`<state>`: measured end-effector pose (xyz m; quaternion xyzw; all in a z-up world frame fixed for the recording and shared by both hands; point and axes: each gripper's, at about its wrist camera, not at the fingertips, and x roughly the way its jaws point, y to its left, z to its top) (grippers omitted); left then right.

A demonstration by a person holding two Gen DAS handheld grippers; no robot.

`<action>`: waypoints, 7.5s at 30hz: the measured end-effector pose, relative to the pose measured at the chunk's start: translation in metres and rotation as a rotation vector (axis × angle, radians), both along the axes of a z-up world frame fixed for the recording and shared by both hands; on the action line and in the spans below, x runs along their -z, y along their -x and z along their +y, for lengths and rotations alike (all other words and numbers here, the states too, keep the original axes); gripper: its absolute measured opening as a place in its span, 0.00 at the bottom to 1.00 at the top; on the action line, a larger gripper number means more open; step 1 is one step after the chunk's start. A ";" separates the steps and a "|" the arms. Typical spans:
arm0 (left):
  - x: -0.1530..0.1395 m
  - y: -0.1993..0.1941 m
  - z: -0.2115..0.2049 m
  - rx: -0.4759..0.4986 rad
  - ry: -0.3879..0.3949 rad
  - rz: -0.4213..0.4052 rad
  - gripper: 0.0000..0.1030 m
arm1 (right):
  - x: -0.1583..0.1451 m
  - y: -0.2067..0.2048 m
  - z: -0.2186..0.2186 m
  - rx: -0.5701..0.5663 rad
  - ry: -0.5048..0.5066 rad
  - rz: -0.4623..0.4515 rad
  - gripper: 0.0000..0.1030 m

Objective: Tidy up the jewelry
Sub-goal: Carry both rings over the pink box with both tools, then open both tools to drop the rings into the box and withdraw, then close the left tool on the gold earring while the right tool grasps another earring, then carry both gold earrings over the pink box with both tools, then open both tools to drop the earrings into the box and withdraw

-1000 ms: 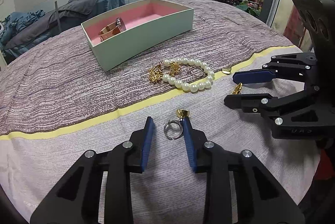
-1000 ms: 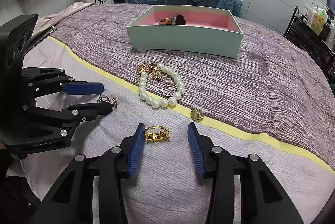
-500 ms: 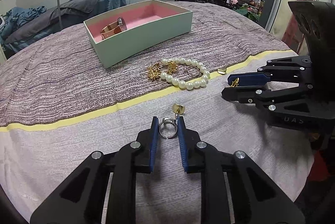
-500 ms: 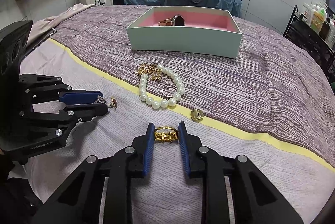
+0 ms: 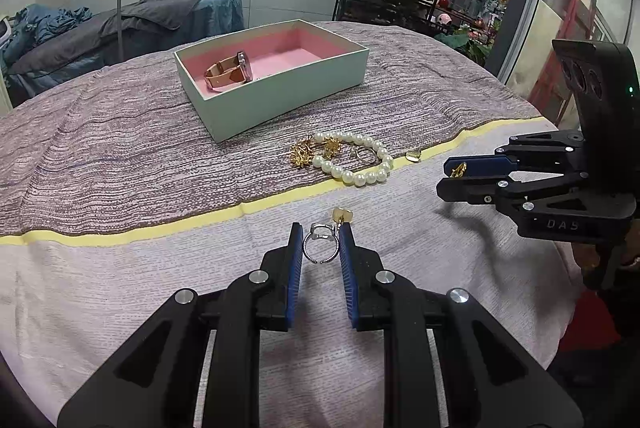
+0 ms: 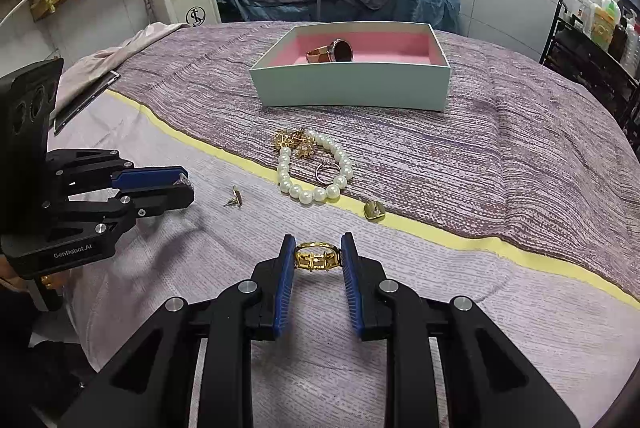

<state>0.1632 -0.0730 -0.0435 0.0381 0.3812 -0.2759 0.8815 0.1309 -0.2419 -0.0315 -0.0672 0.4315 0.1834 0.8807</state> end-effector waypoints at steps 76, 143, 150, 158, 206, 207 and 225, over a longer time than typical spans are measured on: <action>-0.052 -0.173 -0.019 -0.137 -0.262 -0.125 0.87 | -0.051 -0.173 0.020 0.045 0.098 -0.130 0.59; 0.026 -0.024 -0.047 0.012 -0.056 0.025 0.19 | 0.019 -0.039 -0.010 0.105 0.066 0.002 0.32; 0.025 -0.023 -0.048 0.011 -0.049 0.023 0.14 | 0.019 -0.041 -0.005 0.081 0.079 0.001 0.17; 0.024 -0.020 -0.043 0.004 -0.028 0.028 0.14 | 0.019 -0.040 -0.002 0.072 0.080 -0.001 0.12; -0.040 -0.181 -0.022 -0.017 0.025 0.115 0.14 | -0.051 -0.145 0.021 -0.012 -0.008 -0.071 0.12; -0.037 -0.186 -0.025 -0.013 0.019 0.127 0.14 | -0.048 -0.152 0.022 -0.007 -0.007 -0.062 0.12; -0.001 -0.221 -0.050 -0.001 -0.091 0.213 0.14 | 0.001 -0.237 0.027 0.087 0.035 0.137 0.12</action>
